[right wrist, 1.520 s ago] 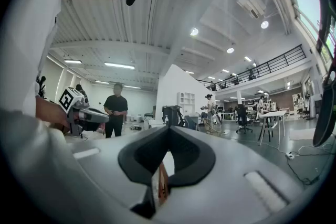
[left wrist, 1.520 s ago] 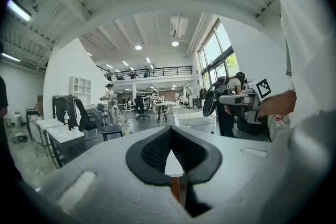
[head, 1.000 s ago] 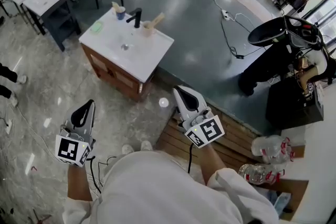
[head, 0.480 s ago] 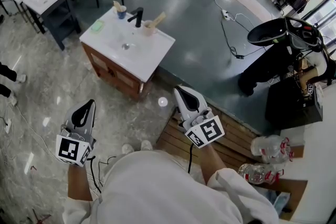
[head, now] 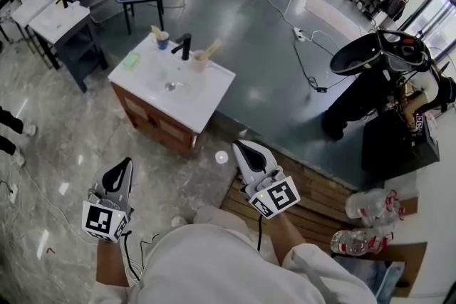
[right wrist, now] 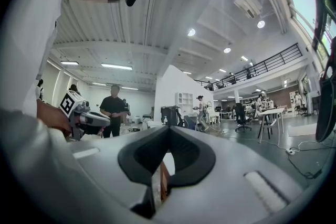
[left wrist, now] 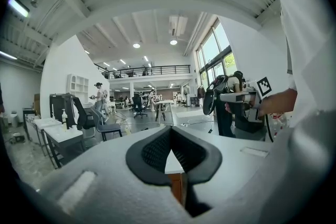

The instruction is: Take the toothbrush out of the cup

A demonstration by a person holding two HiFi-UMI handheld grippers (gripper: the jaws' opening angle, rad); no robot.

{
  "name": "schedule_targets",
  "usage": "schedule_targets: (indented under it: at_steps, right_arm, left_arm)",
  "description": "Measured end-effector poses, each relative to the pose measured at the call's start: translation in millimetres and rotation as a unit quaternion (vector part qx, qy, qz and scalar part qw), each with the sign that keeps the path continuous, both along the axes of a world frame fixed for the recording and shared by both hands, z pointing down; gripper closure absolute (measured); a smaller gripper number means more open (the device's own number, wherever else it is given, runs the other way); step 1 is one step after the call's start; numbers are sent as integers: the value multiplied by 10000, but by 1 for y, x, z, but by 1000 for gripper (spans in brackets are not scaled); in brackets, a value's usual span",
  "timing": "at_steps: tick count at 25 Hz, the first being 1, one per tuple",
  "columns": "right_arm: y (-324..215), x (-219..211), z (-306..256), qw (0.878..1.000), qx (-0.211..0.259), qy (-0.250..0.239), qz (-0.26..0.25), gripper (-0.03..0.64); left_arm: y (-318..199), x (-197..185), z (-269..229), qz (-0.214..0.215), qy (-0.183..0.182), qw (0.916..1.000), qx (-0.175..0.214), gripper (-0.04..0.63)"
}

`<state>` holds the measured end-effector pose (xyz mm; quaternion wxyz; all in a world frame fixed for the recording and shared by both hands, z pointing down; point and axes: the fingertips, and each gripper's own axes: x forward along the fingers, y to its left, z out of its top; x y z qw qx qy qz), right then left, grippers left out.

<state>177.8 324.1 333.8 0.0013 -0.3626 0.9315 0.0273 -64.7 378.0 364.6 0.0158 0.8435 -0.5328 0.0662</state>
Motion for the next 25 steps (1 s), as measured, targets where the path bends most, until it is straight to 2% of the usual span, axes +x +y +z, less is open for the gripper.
schedule_targets:
  at_steps: [8, 18, 25]
  right_arm:
    - [-36, 2, 7, 9999, -48, -85, -65, 618]
    - [-105, 19, 9, 9993, -64, -53, -357, 618]
    - [-141, 24, 16, 9985, -134, -33, -528, 618]
  left_arm:
    - [-32, 2, 0, -110, -25, 9999, -36, 594]
    - [-99, 26, -2, -301, -19, 9995, 64, 594]
    - [-132, 42, -2, -394, -1, 9992, -4, 594]
